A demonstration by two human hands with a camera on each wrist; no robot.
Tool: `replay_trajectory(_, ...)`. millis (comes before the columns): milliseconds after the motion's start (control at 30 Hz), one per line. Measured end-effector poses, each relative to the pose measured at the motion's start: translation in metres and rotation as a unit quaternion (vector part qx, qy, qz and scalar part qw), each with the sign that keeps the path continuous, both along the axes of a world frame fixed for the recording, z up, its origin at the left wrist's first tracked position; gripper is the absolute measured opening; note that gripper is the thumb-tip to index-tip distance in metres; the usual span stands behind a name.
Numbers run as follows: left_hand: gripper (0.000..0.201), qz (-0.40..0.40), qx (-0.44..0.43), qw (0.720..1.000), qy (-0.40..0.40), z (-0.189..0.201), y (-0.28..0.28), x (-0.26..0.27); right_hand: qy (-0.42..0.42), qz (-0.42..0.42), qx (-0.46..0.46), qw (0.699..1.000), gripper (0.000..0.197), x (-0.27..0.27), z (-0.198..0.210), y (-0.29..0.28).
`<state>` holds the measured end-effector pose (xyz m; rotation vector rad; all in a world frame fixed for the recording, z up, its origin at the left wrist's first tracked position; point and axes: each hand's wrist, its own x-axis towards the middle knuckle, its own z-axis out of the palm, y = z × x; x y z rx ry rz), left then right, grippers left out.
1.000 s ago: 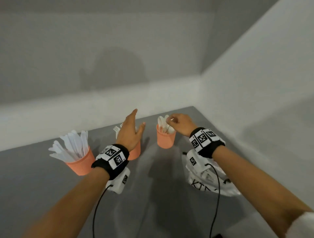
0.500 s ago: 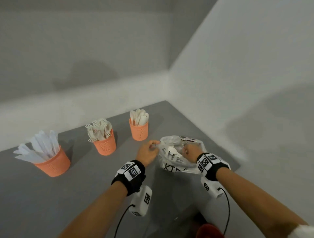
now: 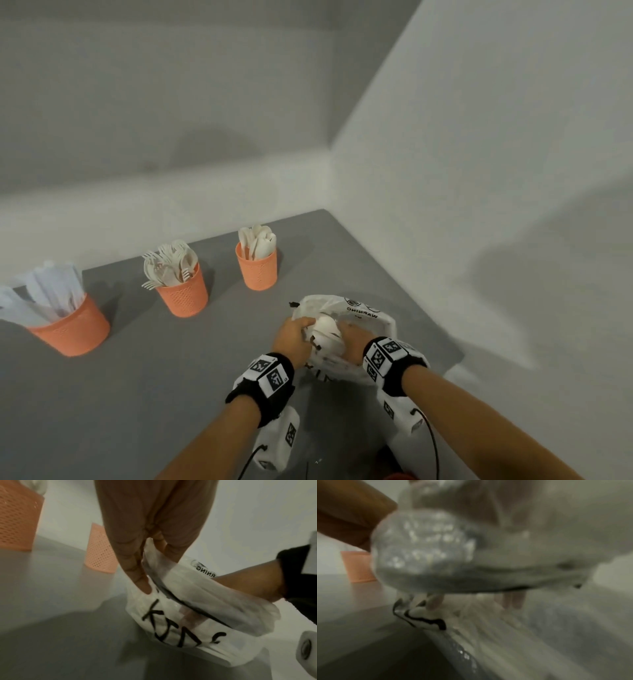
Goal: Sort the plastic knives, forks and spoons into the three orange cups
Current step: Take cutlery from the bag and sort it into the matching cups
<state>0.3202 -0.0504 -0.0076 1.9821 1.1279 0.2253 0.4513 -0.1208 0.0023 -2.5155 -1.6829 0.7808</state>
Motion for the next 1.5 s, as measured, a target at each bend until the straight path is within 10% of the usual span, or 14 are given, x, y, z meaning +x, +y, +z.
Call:
replay_trajectory(300,0.052,-0.060,-0.003,0.998,-0.001,0.008,-0.007,-0.037,0.000,0.050,-0.013,0.999,0.080,-0.002,-0.029,0.013)
replay_trajectory(533,0.052,-0.025,0.011,1.000,0.008,0.006,-0.015,-0.049,0.022,0.048,-0.032,0.998,0.073,0.038,-0.176,0.066)
replay_trajectory(733,0.053,0.016,0.032,0.997,0.071,0.006,-0.020,-0.055,0.012,0.059,-0.054,0.997,0.059,-0.027,-0.030,0.018)
replay_trajectory(1500,0.040,0.083,0.028,0.995,0.058,0.019,-0.007,-0.052,-0.005,0.078,0.005,0.997,0.041,-0.026,-0.028,0.008)
